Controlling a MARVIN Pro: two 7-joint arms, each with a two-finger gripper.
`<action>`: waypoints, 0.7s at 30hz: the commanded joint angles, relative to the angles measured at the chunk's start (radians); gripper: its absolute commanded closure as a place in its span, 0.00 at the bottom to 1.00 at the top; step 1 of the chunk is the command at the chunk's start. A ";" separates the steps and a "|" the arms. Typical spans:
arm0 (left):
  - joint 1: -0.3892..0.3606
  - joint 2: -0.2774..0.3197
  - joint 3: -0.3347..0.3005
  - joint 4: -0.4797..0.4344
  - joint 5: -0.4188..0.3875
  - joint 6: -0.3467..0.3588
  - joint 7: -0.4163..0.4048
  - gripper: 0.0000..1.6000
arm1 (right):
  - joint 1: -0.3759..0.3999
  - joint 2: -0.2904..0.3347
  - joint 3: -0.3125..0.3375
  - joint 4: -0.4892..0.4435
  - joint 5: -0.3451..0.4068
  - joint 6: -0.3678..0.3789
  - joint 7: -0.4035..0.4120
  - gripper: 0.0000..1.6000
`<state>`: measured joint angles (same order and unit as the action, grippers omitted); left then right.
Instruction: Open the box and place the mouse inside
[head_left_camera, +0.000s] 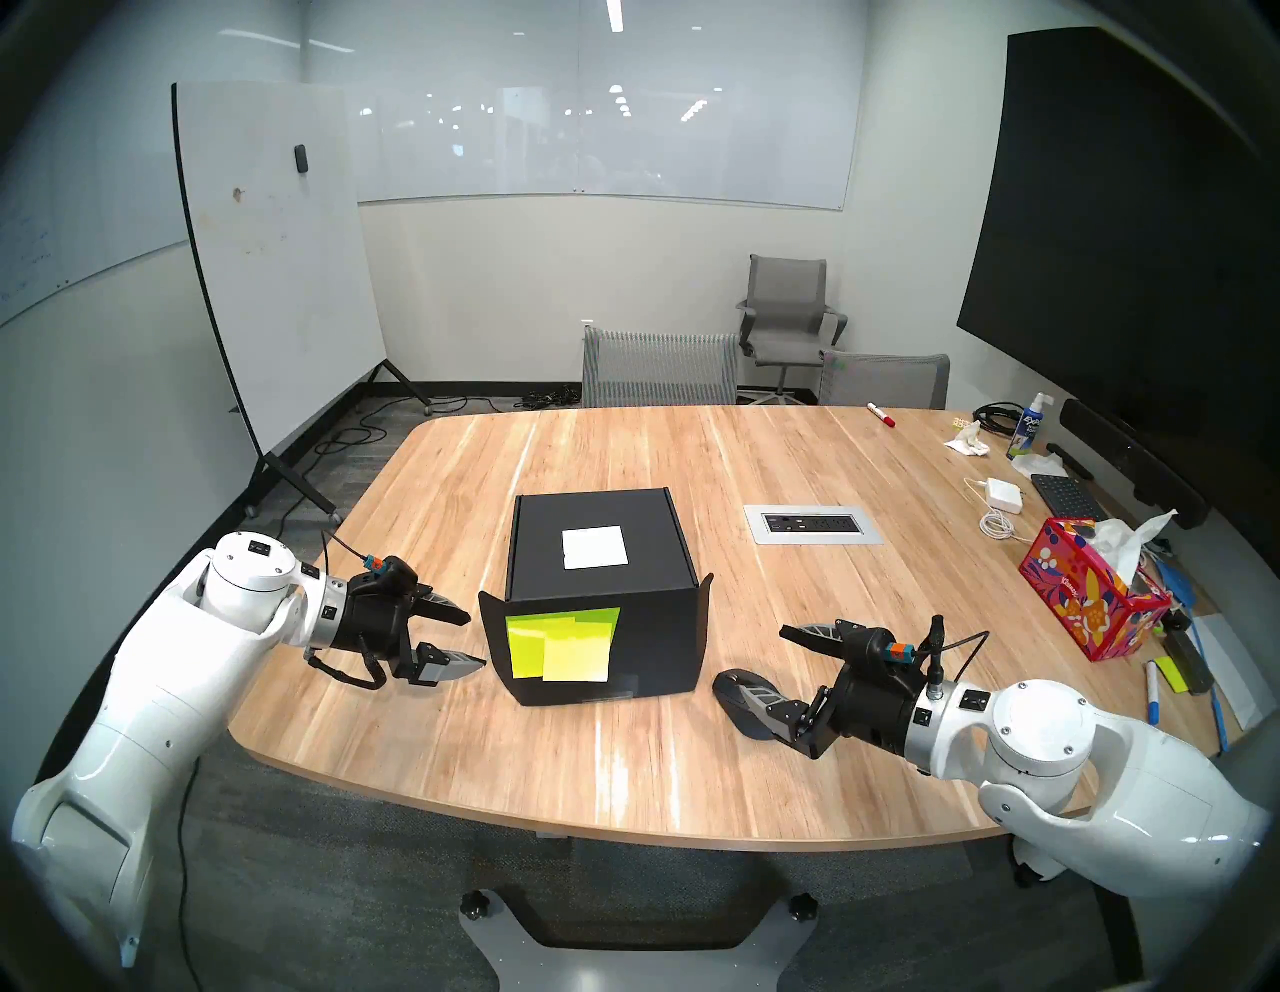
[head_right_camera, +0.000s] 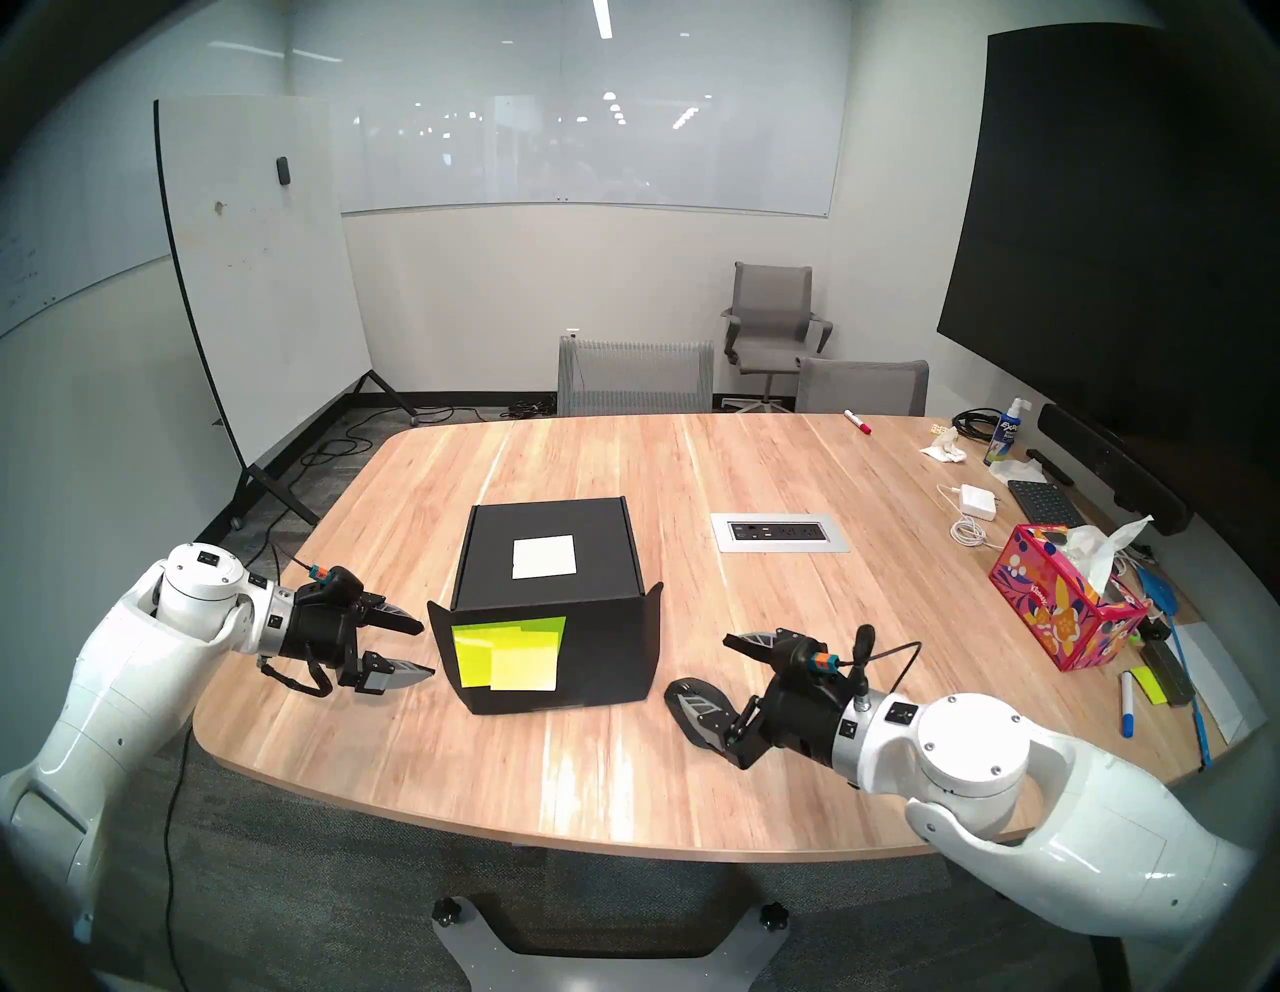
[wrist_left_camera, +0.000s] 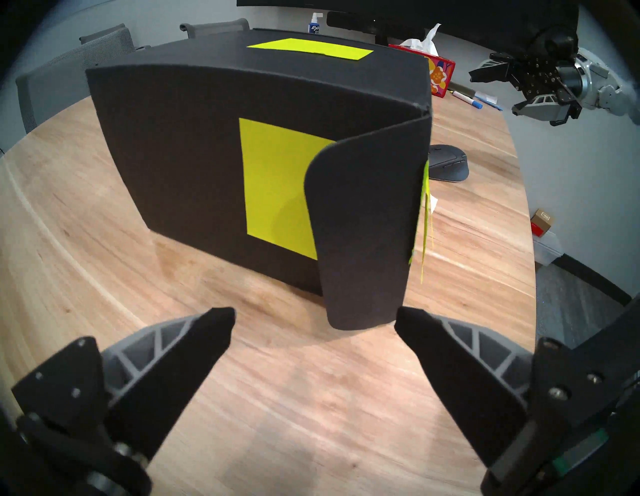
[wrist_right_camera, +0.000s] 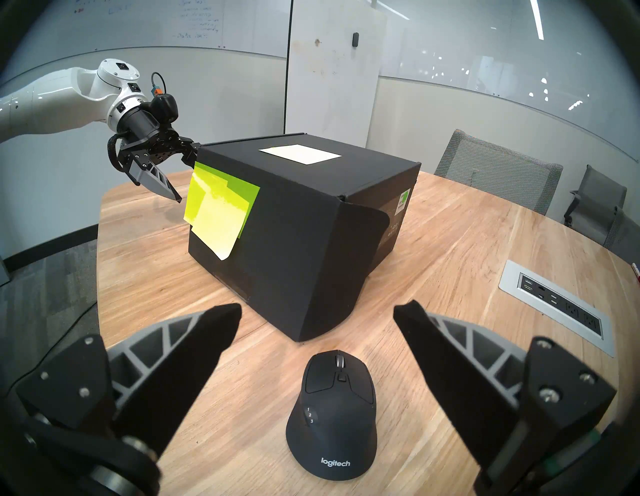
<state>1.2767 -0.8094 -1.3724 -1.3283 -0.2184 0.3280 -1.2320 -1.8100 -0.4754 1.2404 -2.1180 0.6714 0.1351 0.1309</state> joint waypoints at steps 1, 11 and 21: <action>-0.025 -0.003 0.002 -0.004 -0.003 0.000 -0.009 0.00 | 0.006 -0.002 0.004 -0.015 -0.002 -0.009 0.002 0.00; -0.003 -0.009 0.003 -0.027 -0.009 0.005 0.001 0.00 | 0.006 -0.002 0.004 -0.015 -0.003 -0.009 0.002 0.00; 0.015 -0.009 0.001 -0.053 -0.012 0.013 0.003 0.00 | 0.006 -0.002 0.004 -0.015 -0.003 -0.009 0.002 0.00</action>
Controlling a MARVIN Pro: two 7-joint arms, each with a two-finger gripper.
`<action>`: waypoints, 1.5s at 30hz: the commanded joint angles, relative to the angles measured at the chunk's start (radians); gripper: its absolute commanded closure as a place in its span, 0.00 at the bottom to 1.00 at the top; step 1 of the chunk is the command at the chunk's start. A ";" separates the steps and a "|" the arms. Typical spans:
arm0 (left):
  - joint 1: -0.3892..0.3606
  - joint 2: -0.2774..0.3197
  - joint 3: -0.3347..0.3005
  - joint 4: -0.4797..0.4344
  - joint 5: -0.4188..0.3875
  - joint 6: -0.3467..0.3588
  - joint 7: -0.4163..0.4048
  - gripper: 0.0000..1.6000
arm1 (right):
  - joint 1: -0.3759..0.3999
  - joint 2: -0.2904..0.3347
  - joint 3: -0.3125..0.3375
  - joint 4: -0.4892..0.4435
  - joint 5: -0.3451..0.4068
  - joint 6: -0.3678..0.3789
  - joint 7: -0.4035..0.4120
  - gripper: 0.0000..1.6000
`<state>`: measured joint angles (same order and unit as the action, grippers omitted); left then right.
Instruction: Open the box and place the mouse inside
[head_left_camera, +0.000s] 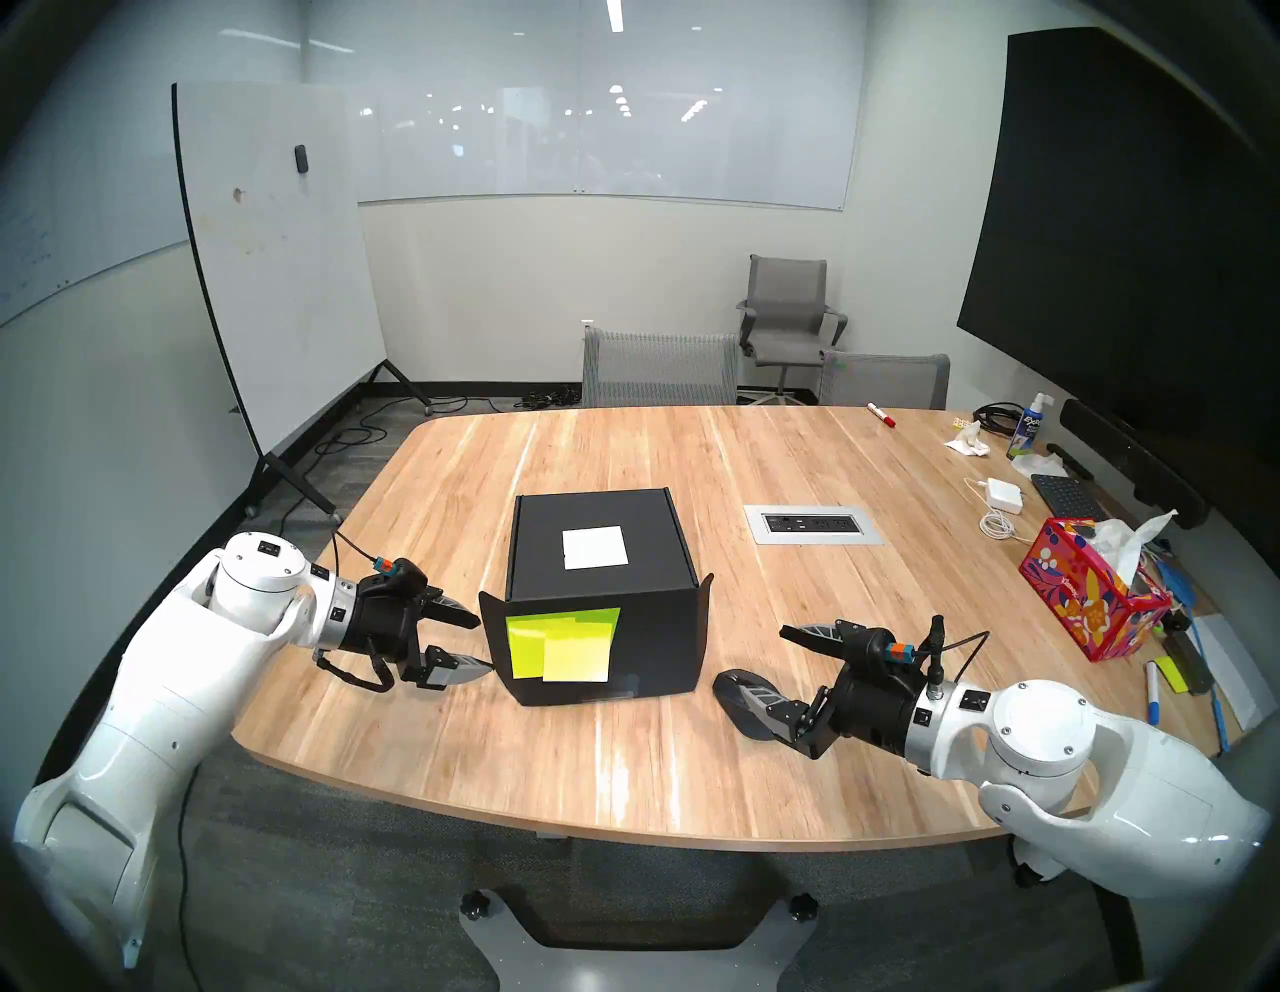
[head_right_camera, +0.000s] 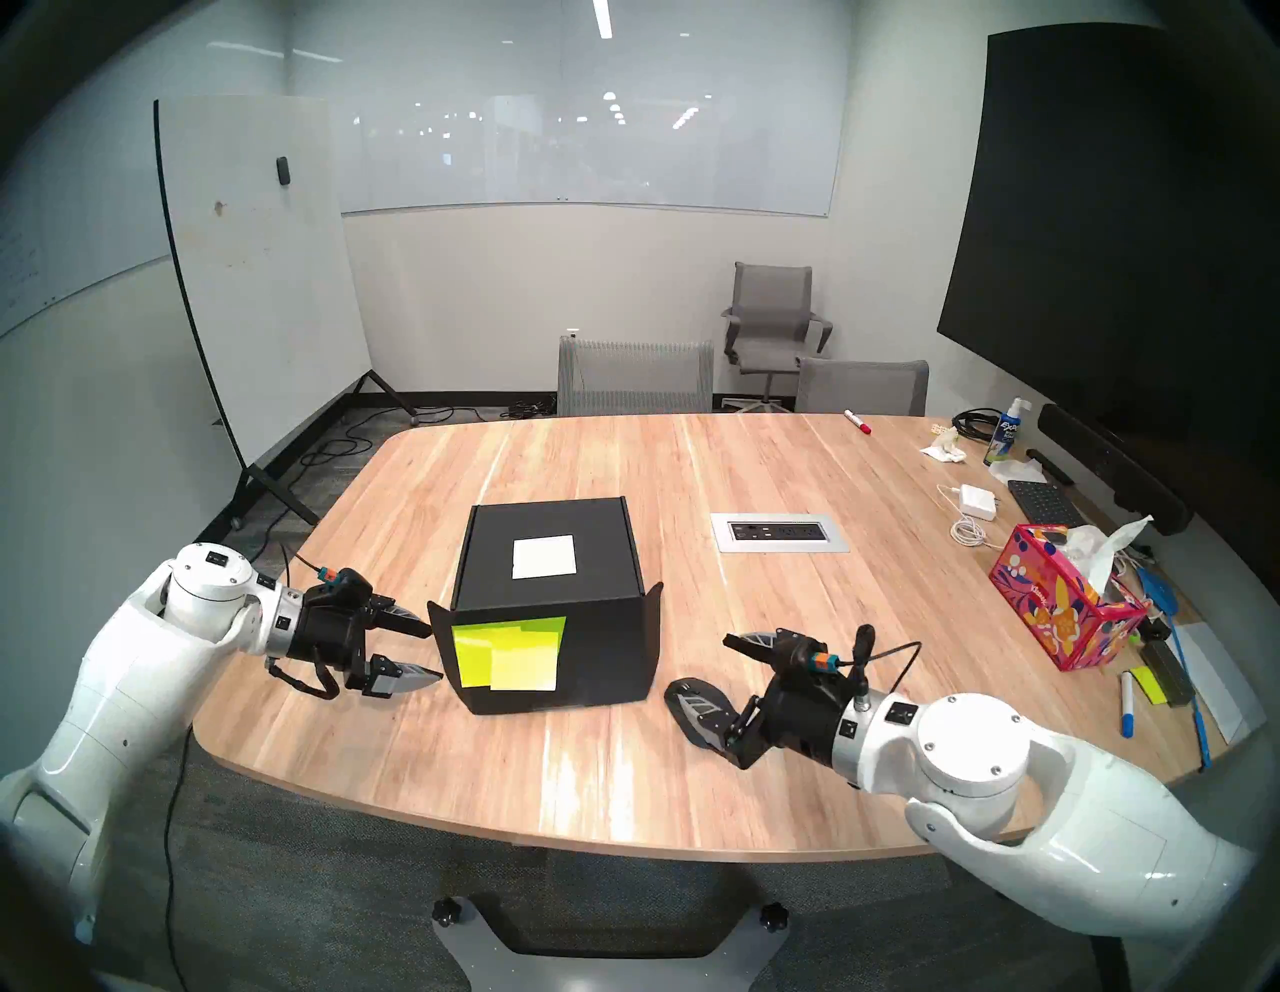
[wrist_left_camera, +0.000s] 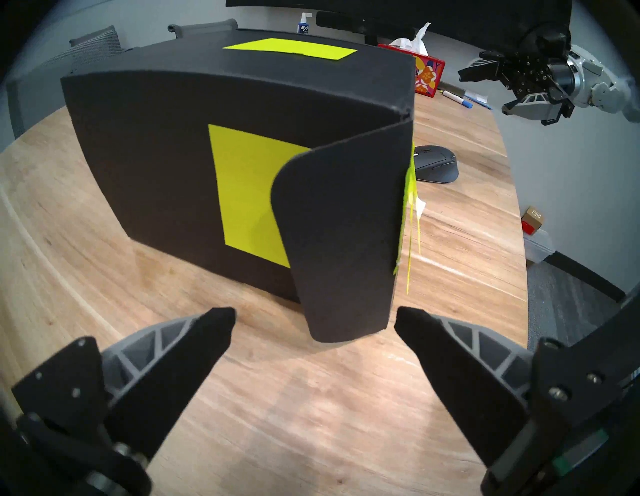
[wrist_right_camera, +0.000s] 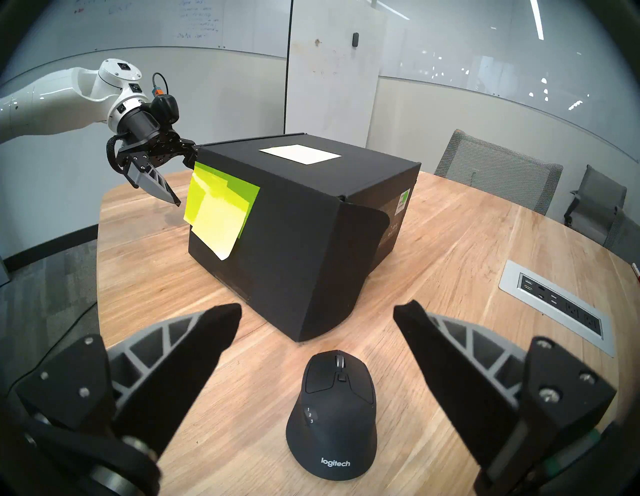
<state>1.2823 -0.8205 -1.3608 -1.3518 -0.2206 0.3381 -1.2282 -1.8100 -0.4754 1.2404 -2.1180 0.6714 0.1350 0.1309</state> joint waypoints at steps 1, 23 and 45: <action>0.011 0.002 -0.010 -0.032 -0.010 0.004 0.000 0.00 | 0.006 -0.002 0.004 -0.015 -0.003 -0.009 0.002 0.00; 0.029 -0.003 -0.004 -0.042 -0.003 0.000 0.018 0.00 | 0.006 -0.002 0.004 -0.015 -0.003 -0.009 0.002 0.00; 0.035 -0.009 0.003 -0.036 0.000 -0.004 0.015 0.00 | 0.006 -0.002 0.004 -0.015 -0.003 -0.009 0.002 0.00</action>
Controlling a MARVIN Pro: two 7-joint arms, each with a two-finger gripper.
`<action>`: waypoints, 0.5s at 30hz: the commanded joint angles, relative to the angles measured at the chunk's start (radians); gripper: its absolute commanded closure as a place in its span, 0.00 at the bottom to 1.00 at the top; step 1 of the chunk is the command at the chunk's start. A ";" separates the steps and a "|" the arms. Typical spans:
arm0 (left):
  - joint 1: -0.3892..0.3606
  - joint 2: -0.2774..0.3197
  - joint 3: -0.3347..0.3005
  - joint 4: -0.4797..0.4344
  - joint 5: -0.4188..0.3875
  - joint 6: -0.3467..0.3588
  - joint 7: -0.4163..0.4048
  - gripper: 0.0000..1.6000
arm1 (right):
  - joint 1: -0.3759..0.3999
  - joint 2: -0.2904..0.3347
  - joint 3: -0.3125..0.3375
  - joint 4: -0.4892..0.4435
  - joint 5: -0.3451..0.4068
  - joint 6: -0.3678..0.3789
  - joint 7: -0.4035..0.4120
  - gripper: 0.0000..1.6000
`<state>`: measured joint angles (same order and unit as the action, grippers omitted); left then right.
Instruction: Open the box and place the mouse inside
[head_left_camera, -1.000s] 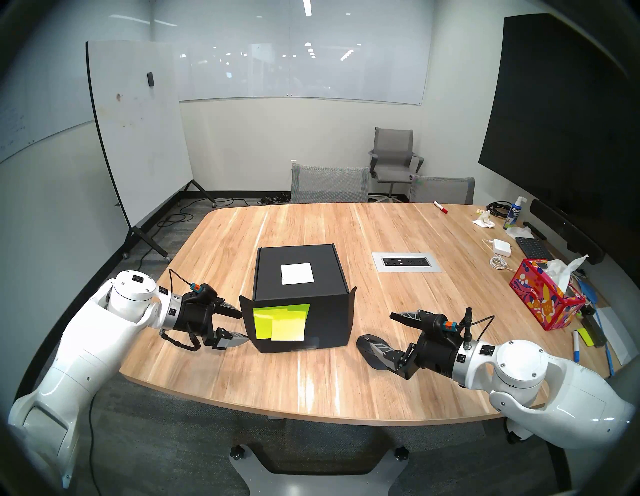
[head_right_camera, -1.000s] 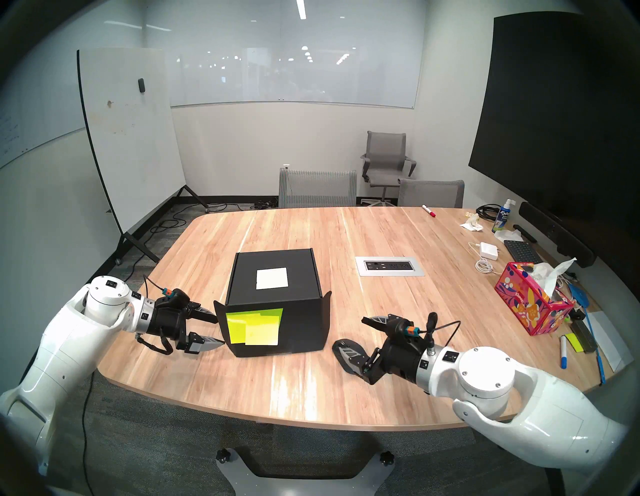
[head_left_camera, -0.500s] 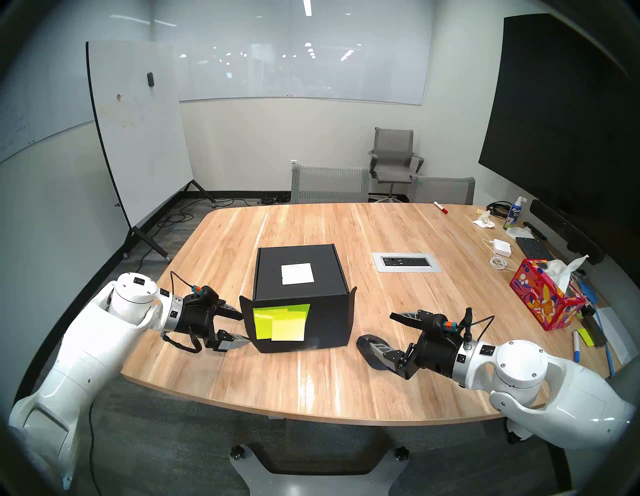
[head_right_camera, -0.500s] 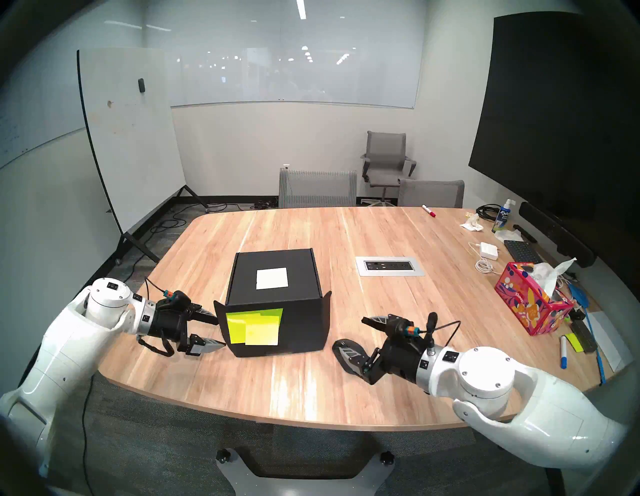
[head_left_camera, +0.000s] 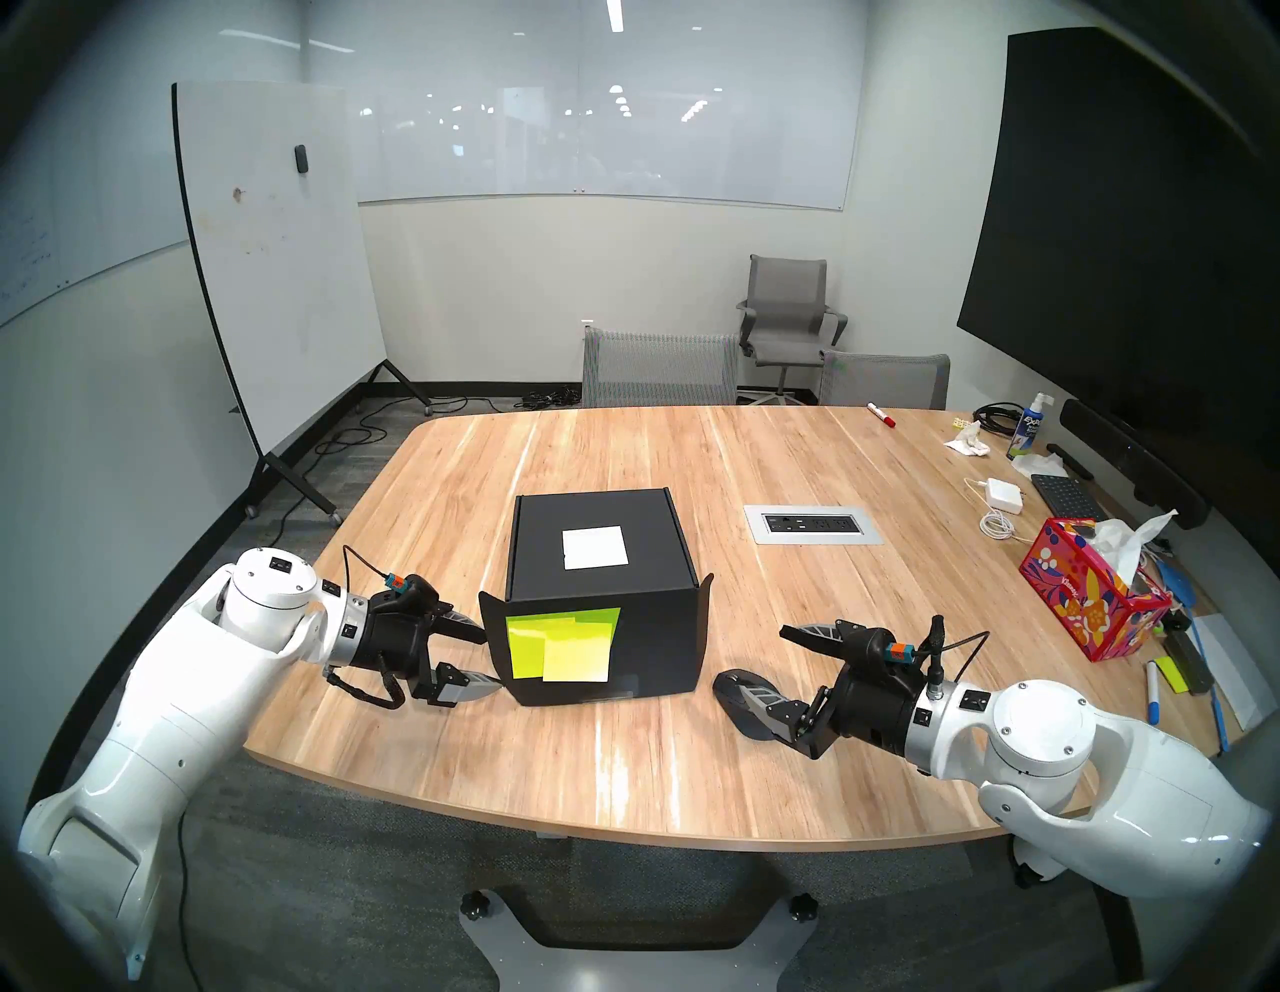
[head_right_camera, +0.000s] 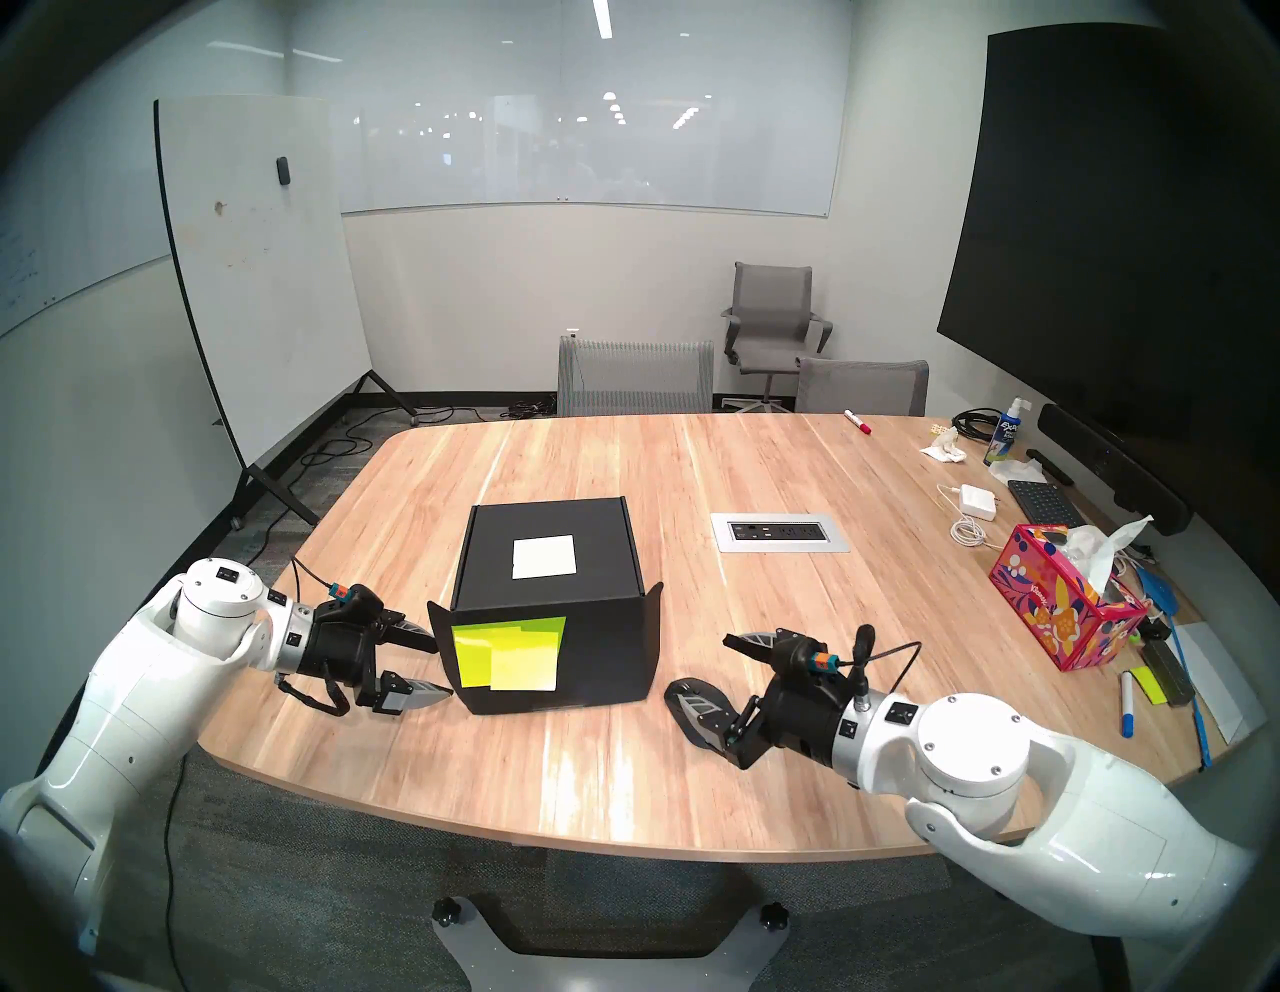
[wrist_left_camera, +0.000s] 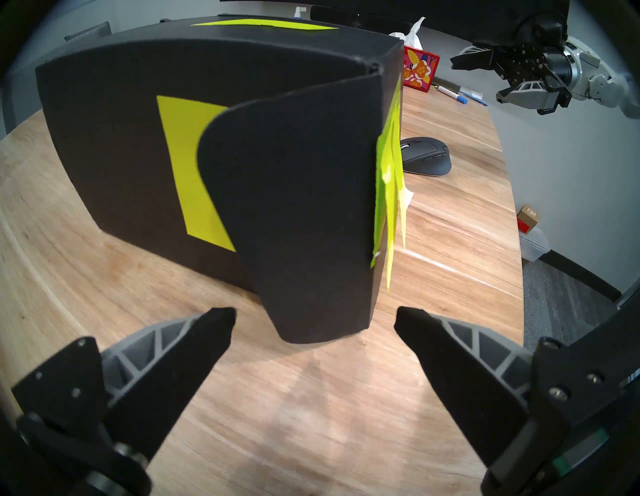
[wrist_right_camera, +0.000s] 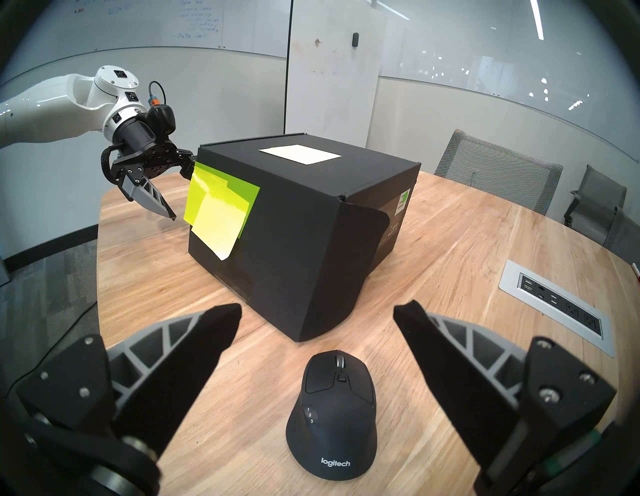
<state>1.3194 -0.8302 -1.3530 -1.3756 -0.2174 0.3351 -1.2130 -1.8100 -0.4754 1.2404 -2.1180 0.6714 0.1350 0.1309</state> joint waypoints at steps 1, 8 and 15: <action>-0.001 0.001 -0.006 -0.014 -0.004 0.000 0.000 0.00 | 0.006 -0.002 0.004 -0.015 -0.003 -0.009 0.002 0.00; 0.003 -0.006 -0.009 -0.028 -0.006 0.006 0.006 0.00 | 0.006 -0.002 0.004 -0.015 -0.003 -0.009 0.002 0.00; 0.013 -0.008 -0.011 -0.052 -0.009 0.013 0.014 0.00 | 0.006 -0.002 0.004 -0.015 -0.003 -0.009 0.002 0.00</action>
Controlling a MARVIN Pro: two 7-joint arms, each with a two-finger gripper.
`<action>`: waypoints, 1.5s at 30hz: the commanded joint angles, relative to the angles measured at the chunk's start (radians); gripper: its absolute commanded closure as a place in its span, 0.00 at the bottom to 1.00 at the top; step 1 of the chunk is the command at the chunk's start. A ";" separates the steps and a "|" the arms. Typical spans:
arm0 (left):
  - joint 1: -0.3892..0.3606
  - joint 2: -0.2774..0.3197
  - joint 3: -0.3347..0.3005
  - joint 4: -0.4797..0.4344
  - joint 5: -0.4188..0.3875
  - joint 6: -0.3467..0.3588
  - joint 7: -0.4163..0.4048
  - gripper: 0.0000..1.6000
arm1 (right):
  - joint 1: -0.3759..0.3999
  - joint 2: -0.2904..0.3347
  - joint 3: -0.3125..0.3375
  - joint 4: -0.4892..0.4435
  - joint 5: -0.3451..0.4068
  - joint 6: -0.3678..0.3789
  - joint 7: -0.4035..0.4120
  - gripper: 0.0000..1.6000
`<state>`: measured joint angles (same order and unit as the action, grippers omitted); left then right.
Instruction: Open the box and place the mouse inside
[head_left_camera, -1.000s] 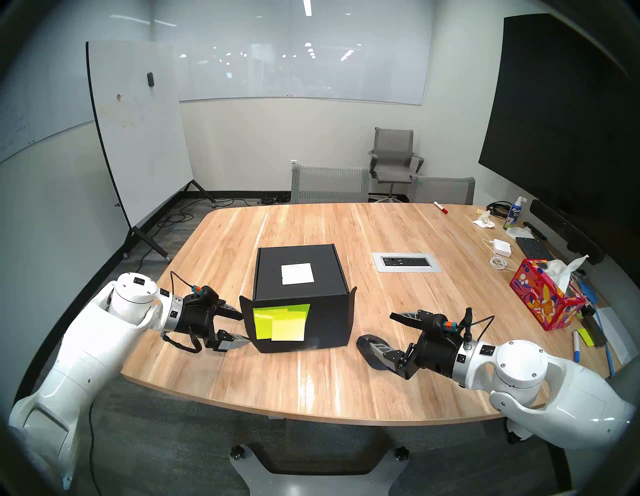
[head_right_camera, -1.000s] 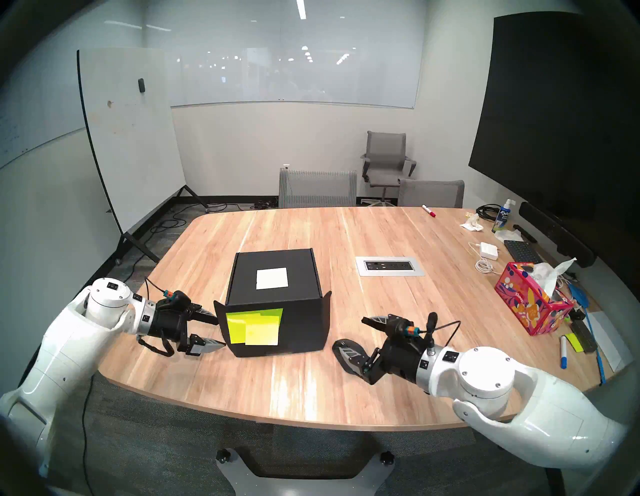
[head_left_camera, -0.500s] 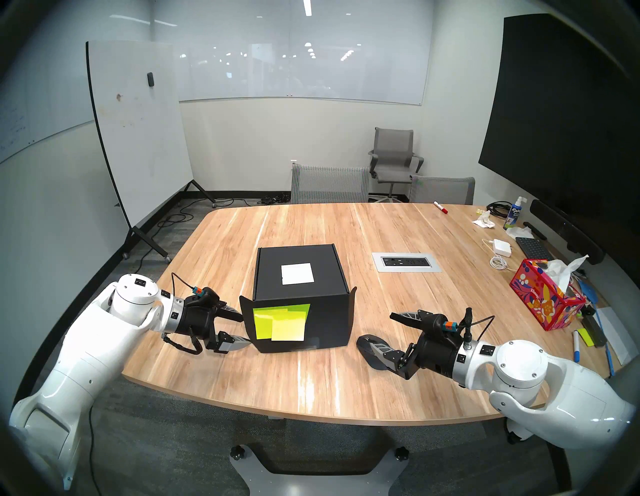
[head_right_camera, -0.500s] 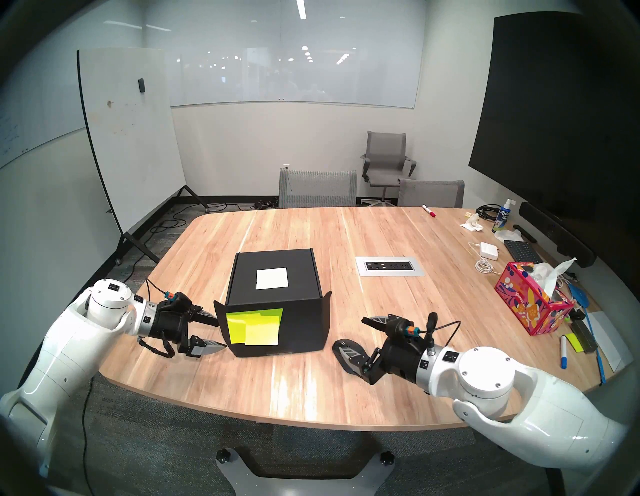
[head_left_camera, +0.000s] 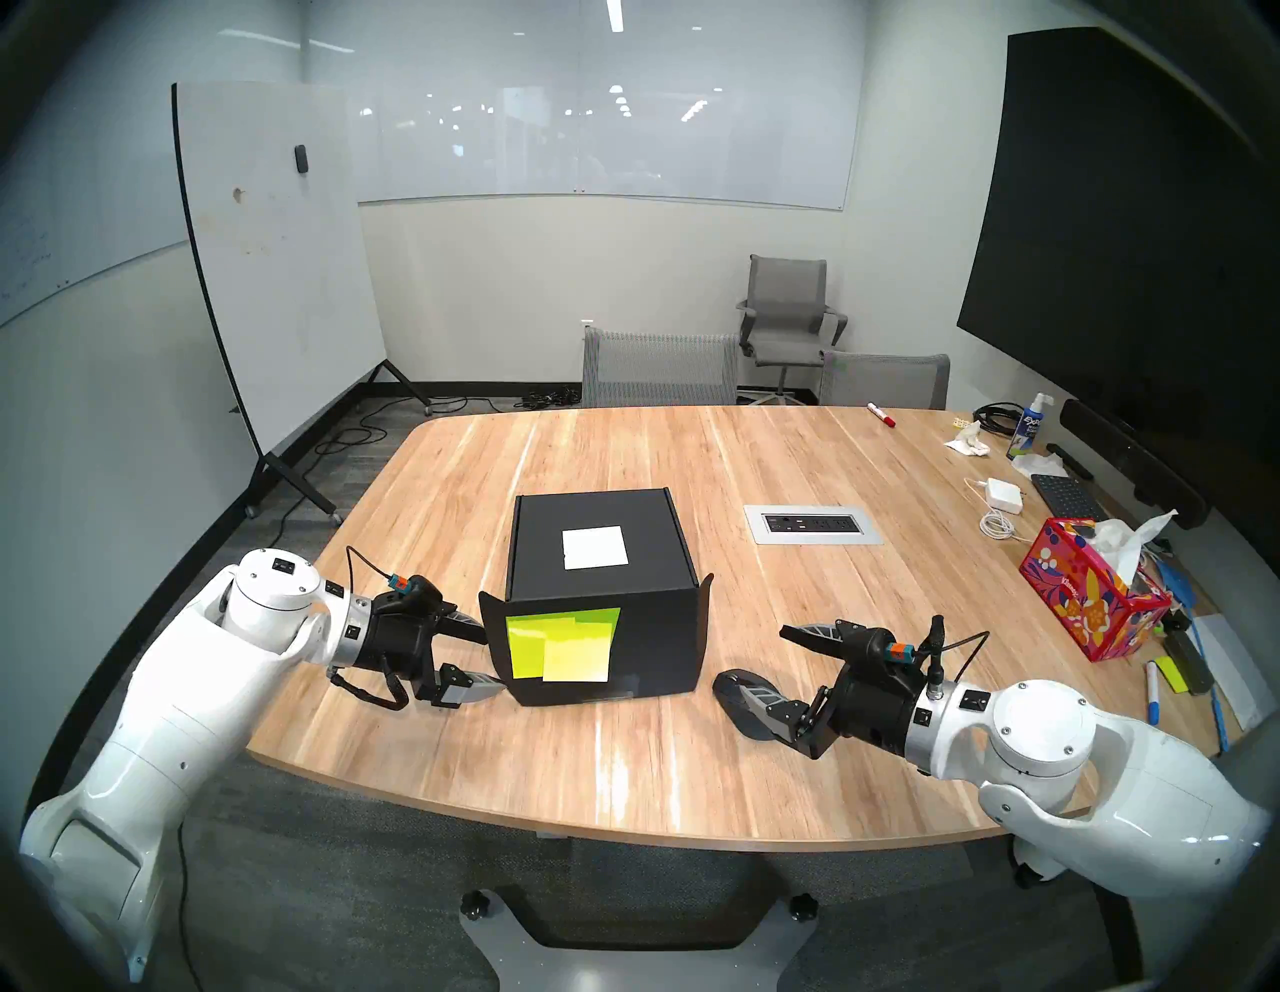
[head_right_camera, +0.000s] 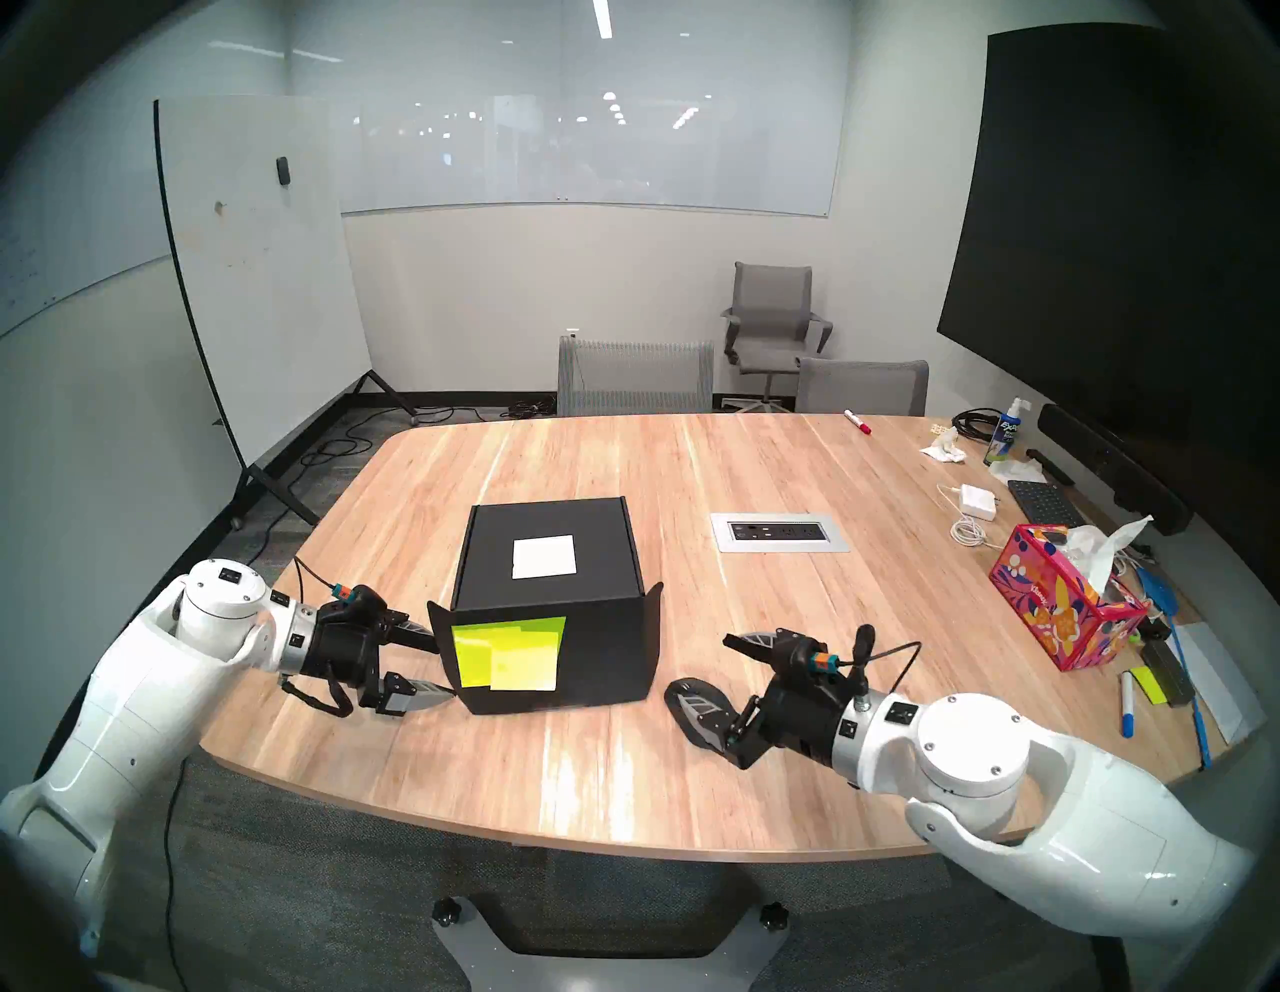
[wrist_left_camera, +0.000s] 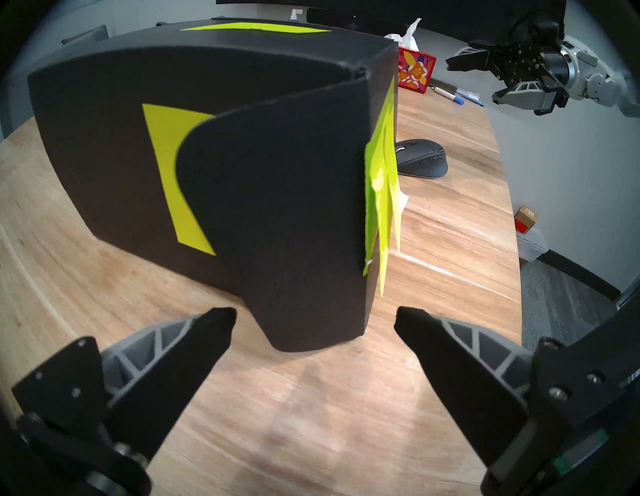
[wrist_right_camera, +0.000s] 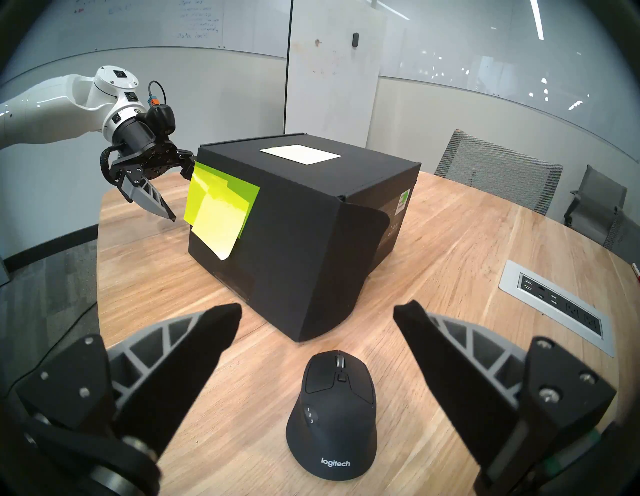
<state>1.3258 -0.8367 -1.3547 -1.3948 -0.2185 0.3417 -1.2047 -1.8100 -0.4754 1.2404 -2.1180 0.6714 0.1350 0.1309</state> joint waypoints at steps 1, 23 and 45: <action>0.008 -0.002 -0.010 -0.036 -0.008 0.007 0.008 0.00 | 0.006 -0.002 0.004 -0.015 -0.003 -0.009 0.002 0.00; 0.023 -0.003 -0.012 -0.060 -0.008 0.015 0.030 0.33 | 0.006 -0.002 0.004 -0.015 -0.003 -0.009 0.002 0.00; 0.011 0.003 -0.020 -0.032 -0.038 0.053 -0.024 1.00 | 0.006 -0.002 0.004 -0.015 -0.003 -0.009 0.002 0.00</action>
<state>1.3511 -0.8395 -1.3584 -1.4292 -0.2321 0.3649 -1.2095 -1.8100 -0.4754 1.2404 -2.1180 0.6714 0.1348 0.1309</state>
